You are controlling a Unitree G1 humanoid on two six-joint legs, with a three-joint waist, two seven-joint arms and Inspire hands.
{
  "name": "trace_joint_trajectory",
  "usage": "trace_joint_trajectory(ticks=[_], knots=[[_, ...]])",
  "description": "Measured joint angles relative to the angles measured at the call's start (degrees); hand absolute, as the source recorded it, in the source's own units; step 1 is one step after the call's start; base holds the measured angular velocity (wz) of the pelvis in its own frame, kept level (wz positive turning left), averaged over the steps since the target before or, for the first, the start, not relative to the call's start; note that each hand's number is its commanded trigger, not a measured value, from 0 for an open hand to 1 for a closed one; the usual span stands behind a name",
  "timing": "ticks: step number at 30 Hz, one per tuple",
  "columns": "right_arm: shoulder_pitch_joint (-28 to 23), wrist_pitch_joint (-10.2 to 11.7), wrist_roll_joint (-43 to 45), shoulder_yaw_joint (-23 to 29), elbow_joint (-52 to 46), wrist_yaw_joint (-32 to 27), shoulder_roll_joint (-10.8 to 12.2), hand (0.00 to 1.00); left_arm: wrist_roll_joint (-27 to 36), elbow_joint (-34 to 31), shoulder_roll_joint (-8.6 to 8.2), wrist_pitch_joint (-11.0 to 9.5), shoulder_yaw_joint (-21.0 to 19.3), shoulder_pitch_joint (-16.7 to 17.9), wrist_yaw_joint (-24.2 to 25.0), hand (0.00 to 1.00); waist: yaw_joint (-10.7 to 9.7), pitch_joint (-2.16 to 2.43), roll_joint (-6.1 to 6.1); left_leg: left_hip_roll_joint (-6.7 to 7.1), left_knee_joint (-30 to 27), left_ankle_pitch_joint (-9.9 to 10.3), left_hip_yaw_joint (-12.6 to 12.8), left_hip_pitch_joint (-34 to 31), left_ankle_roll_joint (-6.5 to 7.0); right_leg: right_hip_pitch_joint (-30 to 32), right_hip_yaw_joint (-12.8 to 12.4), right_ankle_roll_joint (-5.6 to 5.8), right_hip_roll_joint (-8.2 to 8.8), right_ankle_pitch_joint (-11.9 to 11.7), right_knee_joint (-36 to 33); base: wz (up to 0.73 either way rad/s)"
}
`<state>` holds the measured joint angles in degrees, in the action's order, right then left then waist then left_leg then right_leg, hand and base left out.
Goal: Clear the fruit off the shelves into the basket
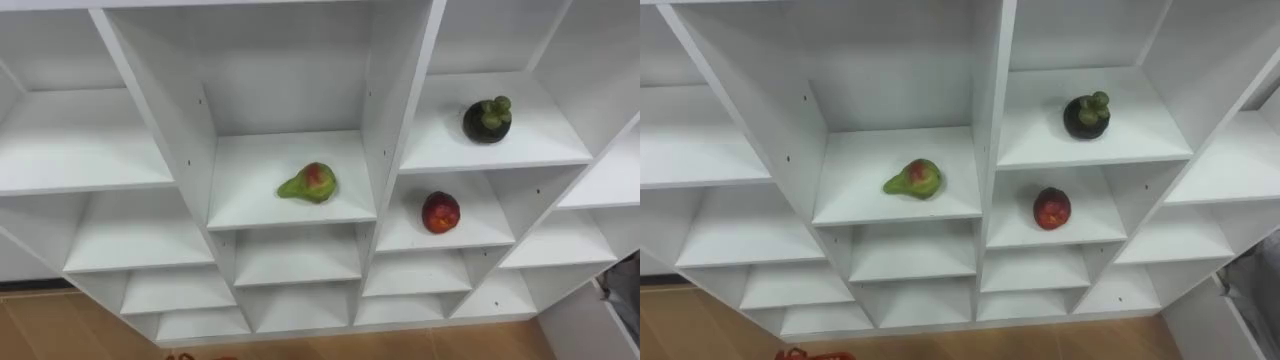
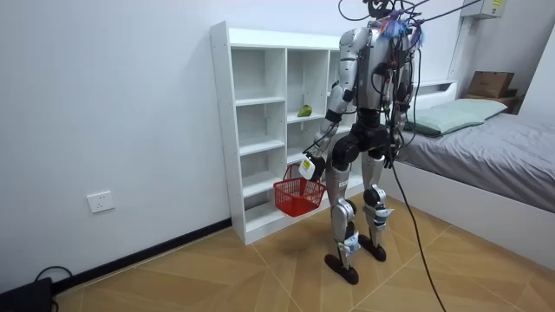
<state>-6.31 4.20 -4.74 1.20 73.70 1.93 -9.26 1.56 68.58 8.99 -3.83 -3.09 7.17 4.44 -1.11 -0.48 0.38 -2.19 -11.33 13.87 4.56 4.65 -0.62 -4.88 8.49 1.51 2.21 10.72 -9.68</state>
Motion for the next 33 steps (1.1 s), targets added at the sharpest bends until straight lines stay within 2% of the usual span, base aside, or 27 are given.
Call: trace_joint_trajectory(ticks=[5, 14, 20, 26, 30, 33], knots=[[-0.03, 0.0, -0.03, 0.0, 0.06, 0.11, 0.03, 0.0, 0.09, -0.01, -0.05, -0.48, -0.03, 0.09, -0.08, 1.0, 0.1, -0.04, 0.3, 0.0, 0.04, 0.0, 0.0, 0.0, 0.0, 0.02, -0.02, 0.01, -0.01, 0.0, 0.1, 0.0], [-0.48, 0.23, -0.52, -0.01, -0.65, -1.85, 0.39, 0.0, 0.05, -0.07, -0.13, -1.54, -0.05, 0.42, -1.22, 1.0, 0.17, 0.28, 0.79, 0.0, 0.06, 0.0, 0.05, 0.04, 0.0, 0.01, -0.04, 0.01, -0.01, 0.0, 0.11, 0.0], [-0.5, 2.02, -0.5, -0.07, -0.79, -2.61, 0.43, 0.0, 0.05, -0.07, -0.14, -1.8, -0.04, 0.43, -1.93, 1.0, 0.19, 0.26, 0.99, 0.0, 0.03, -0.01, 0.05, 0.09, -0.01, -0.02, -0.06, 0.01, 0.0, 0.0, 0.05, 0.0], [-0.83, 2.15, 0.61, -0.11, -3.21, -4.4, 0.53, 0.0, 0.02, -0.48, -0.13, -2.43, 0.08, 0.44, -2.73, 1.0, 0.14, 0.28, 1.08, 0.0, -0.06, -0.01, 0.14, -0.06, -0.01, 0.2, -0.2, 0.01, 0.0, 0.0, 0.02, 0.0], [-1.43, 2.31, 1.37, -0.11, -5.06, -5.54, 0.54, 0.0, 0.0, -1.23, -0.1, -2.61, 0.13, 0.42, -2.8, 1.0, 0.05, 0.46, 0.95, 0.0, -0.05, -0.01, 0.17, -0.11, -0.01, 0.31, -0.38, 0.01, -0.04, 0.0, 0.04, 0.0], [-1.72, 2.4, 2.59, -0.06, -5.31, -7.09, 0.53, 0.0, -0.01, -1.41, 0.01, -2.61, 1.89, 0.37, -3.02, 1.0, -0.09, 0.58, 0.9, 0.0, 0.02, -0.01, 0.31, -0.3, -0.01, 0.89, -0.44, 0.01, -0.04, 0.0, 0.04, -0.01]])
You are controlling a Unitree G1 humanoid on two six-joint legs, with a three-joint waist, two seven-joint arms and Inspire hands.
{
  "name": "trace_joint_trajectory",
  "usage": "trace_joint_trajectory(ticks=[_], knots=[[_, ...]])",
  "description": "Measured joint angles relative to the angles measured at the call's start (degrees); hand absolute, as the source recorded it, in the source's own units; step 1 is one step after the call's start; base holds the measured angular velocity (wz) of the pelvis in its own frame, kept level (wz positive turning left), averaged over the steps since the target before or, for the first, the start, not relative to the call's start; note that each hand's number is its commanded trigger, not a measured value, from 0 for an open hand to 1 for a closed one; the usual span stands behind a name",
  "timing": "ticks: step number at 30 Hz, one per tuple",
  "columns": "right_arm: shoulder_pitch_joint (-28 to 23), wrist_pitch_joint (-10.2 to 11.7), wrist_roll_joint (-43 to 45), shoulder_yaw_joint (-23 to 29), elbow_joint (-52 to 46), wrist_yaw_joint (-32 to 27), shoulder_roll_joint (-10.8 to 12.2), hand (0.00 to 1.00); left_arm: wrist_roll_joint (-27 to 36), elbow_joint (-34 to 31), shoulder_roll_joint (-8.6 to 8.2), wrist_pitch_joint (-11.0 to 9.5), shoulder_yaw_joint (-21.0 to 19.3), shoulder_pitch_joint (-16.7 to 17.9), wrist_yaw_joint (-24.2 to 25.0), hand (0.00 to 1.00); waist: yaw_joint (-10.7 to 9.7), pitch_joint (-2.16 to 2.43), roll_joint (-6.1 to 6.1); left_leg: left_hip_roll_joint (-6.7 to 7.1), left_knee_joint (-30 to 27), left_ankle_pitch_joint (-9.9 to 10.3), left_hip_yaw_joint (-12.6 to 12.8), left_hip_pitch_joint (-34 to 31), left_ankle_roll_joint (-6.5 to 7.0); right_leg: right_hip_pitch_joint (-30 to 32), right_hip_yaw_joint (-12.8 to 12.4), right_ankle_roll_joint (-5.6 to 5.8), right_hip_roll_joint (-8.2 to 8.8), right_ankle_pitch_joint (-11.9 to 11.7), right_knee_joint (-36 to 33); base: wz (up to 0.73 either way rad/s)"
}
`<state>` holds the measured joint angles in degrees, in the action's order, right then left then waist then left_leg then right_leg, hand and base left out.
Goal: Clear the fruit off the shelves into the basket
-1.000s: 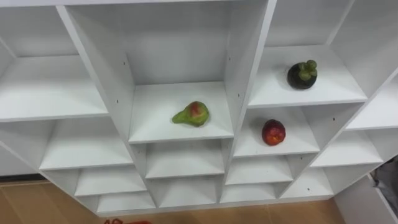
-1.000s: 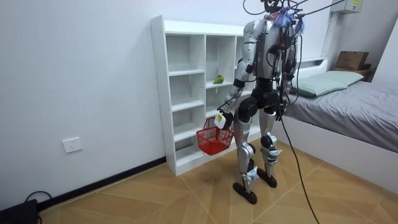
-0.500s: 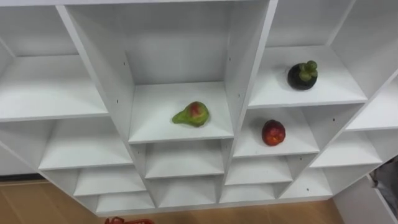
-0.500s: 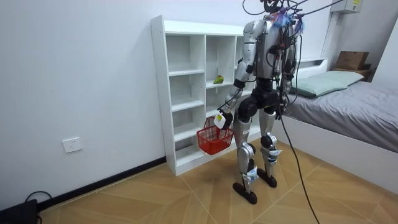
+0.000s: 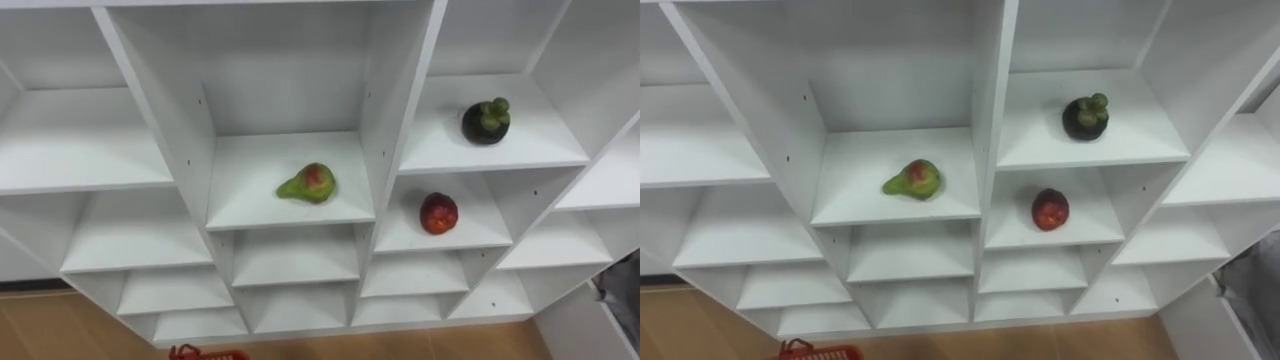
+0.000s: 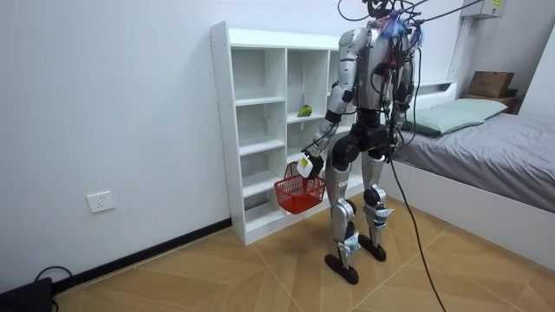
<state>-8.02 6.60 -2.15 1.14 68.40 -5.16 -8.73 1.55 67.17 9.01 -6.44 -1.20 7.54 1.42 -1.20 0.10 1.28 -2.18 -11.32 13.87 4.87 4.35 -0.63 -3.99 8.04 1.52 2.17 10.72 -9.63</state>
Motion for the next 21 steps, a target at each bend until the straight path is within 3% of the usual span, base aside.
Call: trace_joint_trajectory(ticks=[5, 12, 16, 21], knots=[[-0.71, -0.03, 2.05, 0.05, -2.75, -2.64, 0.02, 0.0, 0.16, -0.39, -0.03, 0.0, 0.62, 0.05, 0.01, 1.0, 0.06, 0.14, -0.02, -0.05, 0.06, 0.0, 0.5, -0.11, 0.0, 0.17, -0.38, 0.0, -0.01, -0.07, -0.15, -0.05], [-6.39, 0.42, 7.45, -0.09, -23.28, -6.04, 0.06, 0.0, 0.05, -1.49, 0.04, -0.21, 1.52, -0.07, 0.08, 1.0, 0.17, 0.14, -0.25, -0.23, 0.02, 0.0, 1.78, -0.32, 0.01, 1.0, -1.73, -0.02, -0.23, -0.67, -0.21, -0.1], [-9.4, 2.36, 9.69, -1.88, -38.06, -7.16, 0.12, 0.0, 0.04, -1.61, -0.01, -0.83, 1.64, 0.09, 0.26, 1.0, -0.04, -0.06, -0.5, -0.39, 0.39, -0.01, 2.68, 0.3, 0.02, 0.83, -2.37, -0.02, -0.36, -1.01, -0.21, -0.11], [-10.89, 3.51, 10.5, -3.3, -49.53, -8.96, 0.21, 0.0, -0.04, -2.66, 0.25, -1.56, 1.86, 0.94, 0.41, 1.0, -0.27, -0.26, -0.72, -0.37, 0.55, -0.01, 2.72, 0.09, 0.05, 1.14, -2.69, 0.06, -0.4, -1.18, -0.19, -0.01]])
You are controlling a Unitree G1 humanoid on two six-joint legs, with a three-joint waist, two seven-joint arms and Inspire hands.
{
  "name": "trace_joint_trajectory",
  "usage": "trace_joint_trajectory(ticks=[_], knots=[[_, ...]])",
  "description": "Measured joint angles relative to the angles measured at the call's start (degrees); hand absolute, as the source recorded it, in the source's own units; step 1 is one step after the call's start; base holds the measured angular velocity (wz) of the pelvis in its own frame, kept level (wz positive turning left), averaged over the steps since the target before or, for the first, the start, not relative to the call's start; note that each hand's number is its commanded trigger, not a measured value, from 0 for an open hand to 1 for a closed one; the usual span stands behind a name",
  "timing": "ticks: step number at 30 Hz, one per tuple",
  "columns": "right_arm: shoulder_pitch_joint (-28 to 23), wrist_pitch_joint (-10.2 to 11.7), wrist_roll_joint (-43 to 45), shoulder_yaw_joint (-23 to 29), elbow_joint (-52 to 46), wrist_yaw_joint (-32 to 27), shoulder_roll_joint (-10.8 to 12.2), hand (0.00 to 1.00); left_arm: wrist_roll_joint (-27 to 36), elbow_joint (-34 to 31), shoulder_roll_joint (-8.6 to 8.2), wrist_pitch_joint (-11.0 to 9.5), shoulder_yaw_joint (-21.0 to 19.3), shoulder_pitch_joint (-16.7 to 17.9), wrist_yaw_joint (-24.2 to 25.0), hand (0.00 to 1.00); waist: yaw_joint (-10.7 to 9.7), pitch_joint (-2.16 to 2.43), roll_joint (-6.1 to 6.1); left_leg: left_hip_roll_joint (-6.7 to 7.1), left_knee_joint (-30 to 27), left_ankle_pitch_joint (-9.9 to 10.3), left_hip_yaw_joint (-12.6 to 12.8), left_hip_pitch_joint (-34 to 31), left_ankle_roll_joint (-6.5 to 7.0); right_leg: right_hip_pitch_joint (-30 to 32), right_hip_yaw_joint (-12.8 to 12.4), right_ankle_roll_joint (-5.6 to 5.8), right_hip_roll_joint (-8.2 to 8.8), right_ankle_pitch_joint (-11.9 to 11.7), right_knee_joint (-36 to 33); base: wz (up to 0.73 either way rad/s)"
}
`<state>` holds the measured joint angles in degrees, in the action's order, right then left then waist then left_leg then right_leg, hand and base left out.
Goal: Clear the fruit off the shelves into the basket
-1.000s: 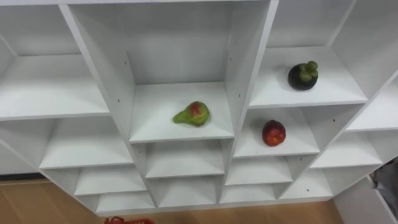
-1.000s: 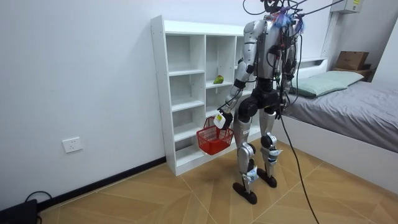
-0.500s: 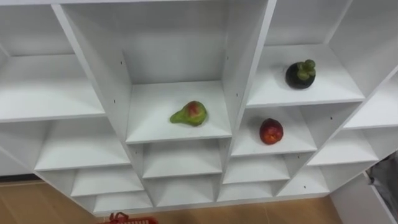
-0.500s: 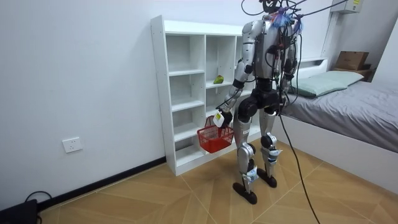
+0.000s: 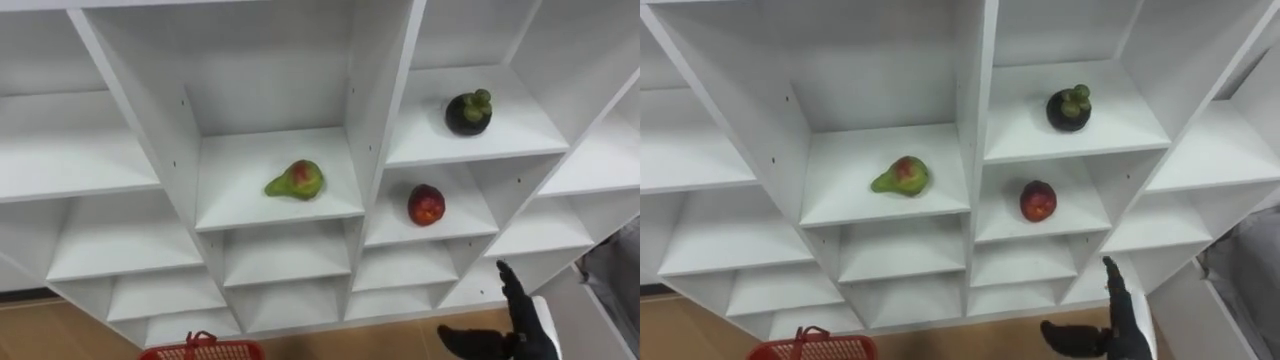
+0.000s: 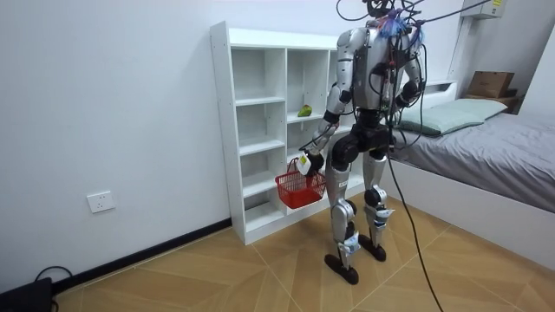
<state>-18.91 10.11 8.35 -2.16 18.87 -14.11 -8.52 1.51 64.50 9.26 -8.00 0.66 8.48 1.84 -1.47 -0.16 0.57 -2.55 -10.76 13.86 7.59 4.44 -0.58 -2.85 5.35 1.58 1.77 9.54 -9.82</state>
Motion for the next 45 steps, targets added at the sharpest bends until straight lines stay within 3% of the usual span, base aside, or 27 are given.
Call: trace_joint_trajectory(ticks=[3, 5, 9, 16, 28, 38, 45], knots=[[-0.28, 0.64, -0.28, -0.39, -5.97, -0.92, -0.09, 0.0, 0.09, -0.46, 0.34, 0.01, 0.35, 0.28, 0.18, 1.0, -0.1, 0.04, -0.22, 0.0, 0.03, 0.0, 0.01, -0.23, 0.0, 0.17, -0.09, 0.01, -0.05, -0.01, 0.18, 0.0], [-0.15, 0.66, -1.29, -0.7, -9.12, -1.56, -0.08, 0.0, 0.24, -0.47, 0.39, 0.01, 0.84, 0.33, 0.11, 1.0, -0.05, 0.3, -0.24, 0.02, 0.11, -0.01, 0.14, -0.55, 0.01, 0.66, -0.2, 0.02, -0.05, -0.02, 0.09, -0.04], [0.24, 0.89, -1.3, -0.99, -14.91, -3.02, -0.09, 0.0, 0.12, -0.98, 0.29, 0.01, 1.98, 0.48, 0.03, 1.0, -0.04, 0.37, -0.67, 0.04, 0.06, -0.05, 0.15, -0.65, 0.06, 0.98, -0.25, 0.0, -0.06, -0.09, 0.03, 0.0], [1.89, 1.29, -1.34, -0.94, -21.74, -5.43, -0.28, 0.0, 0.18, -1.35, 0.38, -0.1, 2.89, 1.29, -0.09, 1.0, -0.27, 0.32, -0.34, 0.04, 0.39, -0.05, 0.15, -0.04, 0.06, 0.66, -0.21, 0.0, -0.06, -0.09, 0.09, 0.0], [2.68, 2.54, -3.69, -1.06, -26.73, -8.05, -0.87, 0.0, 0.5, -1.27, 0.44, 0.2, 3.18, 1.22, -0.14, 1.0, 0.27, 0.33, -0.04, 0.04, 0.38, -0.08, 0.23, 0.2, 0.08, 0.39, -0.32, -0.04, -0.07, -0.16, -0.15, 0.0], [3.26, 2.52, -5.04, -1.14, -27.18, -9.2, -1.13, 0.0, 2.93, -0.98, 0.43, 0.21, 4.17, 1.06, 0.04, 1.0, 0.28, 0.12, -0.47, 0.03, 0.72, -0.09, 0.99, 0.3, 0.08, 0.94, -1.05, -0.04, -0.18, -0.16, -0.14, -0.04], [2.88, 2.52, -2.83, -1.77, -32.78, -9.35, -1.17, 0.0, 3.41, -0.97, 0.83, 0.22, 4.71, 1.03, 1.1, 1.0, 0.2, 0.14, -0.45, 0.01, 0.74, -0.09, 1.51, 0.25, 0.08, 1.34, -1.69, -0.03, -0.25, -0.17, -0.1, -0.04]])
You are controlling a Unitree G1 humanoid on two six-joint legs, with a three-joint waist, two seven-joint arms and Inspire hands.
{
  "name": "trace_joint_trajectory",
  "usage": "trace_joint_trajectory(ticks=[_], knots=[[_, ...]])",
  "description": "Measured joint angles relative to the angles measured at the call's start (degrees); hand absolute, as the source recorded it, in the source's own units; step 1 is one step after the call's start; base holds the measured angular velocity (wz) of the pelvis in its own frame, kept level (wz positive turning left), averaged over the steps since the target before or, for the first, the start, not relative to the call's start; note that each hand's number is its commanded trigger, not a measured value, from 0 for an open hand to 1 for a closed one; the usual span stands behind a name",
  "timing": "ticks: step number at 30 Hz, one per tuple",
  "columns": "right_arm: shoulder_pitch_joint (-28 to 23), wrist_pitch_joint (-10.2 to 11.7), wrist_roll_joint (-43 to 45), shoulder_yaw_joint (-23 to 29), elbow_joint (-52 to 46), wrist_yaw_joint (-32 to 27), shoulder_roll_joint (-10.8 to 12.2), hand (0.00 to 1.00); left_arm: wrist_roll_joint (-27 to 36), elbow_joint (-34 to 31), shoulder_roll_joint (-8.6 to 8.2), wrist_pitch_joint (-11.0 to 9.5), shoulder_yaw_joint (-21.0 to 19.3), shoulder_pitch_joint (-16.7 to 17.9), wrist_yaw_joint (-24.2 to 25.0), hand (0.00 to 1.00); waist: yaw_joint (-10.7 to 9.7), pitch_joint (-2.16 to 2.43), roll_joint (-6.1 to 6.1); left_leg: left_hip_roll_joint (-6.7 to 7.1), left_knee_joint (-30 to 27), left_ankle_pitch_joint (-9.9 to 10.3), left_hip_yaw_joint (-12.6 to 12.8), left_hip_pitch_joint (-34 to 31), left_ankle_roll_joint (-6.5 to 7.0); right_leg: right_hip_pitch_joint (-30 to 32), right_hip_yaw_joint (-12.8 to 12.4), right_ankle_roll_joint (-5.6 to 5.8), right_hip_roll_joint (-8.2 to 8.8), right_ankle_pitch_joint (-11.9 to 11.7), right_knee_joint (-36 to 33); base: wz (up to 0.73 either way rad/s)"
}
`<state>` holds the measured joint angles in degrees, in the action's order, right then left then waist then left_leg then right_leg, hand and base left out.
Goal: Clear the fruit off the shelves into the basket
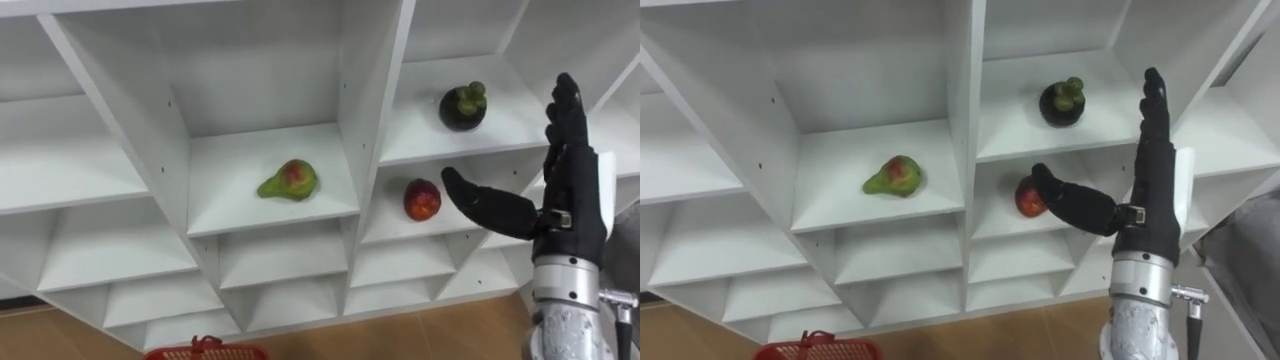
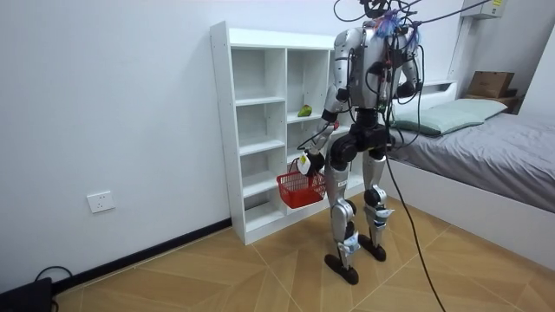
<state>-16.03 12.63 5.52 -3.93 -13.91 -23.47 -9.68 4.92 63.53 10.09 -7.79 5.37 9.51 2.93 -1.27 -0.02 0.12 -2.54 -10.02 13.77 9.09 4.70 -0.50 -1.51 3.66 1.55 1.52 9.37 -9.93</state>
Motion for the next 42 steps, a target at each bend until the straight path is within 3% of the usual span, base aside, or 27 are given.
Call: trace_joint_trajectory(ticks=[11, 16, 27, 31, 35, 42], knots=[[1.58, -0.17, 1.89, 0.03, -0.03, -2.2, -1.77, 0.0, -0.04, -0.07, 0.27, 0.33, 0.14, -0.14, 0.08, 1.0, 0.05, 0.06, 0.58, -0.03, 0.24, -0.04, 0.36, -0.05, 0.06, 0.45, -0.32, 0.05, -0.05, -0.03, -0.62, -0.01], [2.26, -0.16, 1.9, 0.02, -0.02, -3.23, -1.82, 0.0, -0.05, -0.08, 0.58, 0.34, 0.31, -0.27, 0.09, 1.0, 0.2, 0.36, 1.23, -0.03, 0.22, -0.06, 0.34, 0.07, 0.07, 0.34, -0.29, 0.04, -0.04, -0.03, -0.67, 0.0], [3.52, -0.16, 1.82, 0.07, -0.03, -3.09, -1.97, 0.0, -0.04, -0.38, 0.85, 0.33, 0.3, 0.23, 0.08, 1.0, 0.4, 0.12, 1.64, -0.04, 0.32, -0.08, 0.2, -0.03, 0.06, 0.29, -0.09, 0.04, -0.04, -0.03, -0.64, 0.0], [5.95, -0.11, 1.3, 0.07, 0.56, -2.53, -4.14, 0.0, -0.23, -0.52, 0.89, 0.33, 0.29, -0.03, -0.01, 1.0, 0.42, -0.16, 1.83, -0.04, 0.32, -0.08, -0.31, -0.04, 0.06, 0.06, 0.84, 0.04, 0.05, -0.03, -0.62, 0.06], [8.88, -0.08, 1.62, 0.11, 4.15, -2.54, -4.75, 0.0, -0.56, -0.71, 1.07, 0.34, -0.01, -0.03, 0.0, 1.0, 0.43, -0.49, 2.4, -0.04, 0.32, -0.18, -0.59, -0.03, 0.01, -0.1, 1.18, 0.04, 0.06, -0.03, -0.54, 0.04], [10.45, -0.47, 1.57, 0.2, 6.73, -1.32, -4.75, 0.0, -1.51, -1.29, 1.12, 1.19, -0.7, -0.02, 0.17, 1.0, 1.08, -0.33, 2.74, -0.04, 0.34, -0.18, -0.79, -0.15, 0.02, -0.11, 1.53, 0.05, 0.09, -0.03, -0.51, 0.0]])
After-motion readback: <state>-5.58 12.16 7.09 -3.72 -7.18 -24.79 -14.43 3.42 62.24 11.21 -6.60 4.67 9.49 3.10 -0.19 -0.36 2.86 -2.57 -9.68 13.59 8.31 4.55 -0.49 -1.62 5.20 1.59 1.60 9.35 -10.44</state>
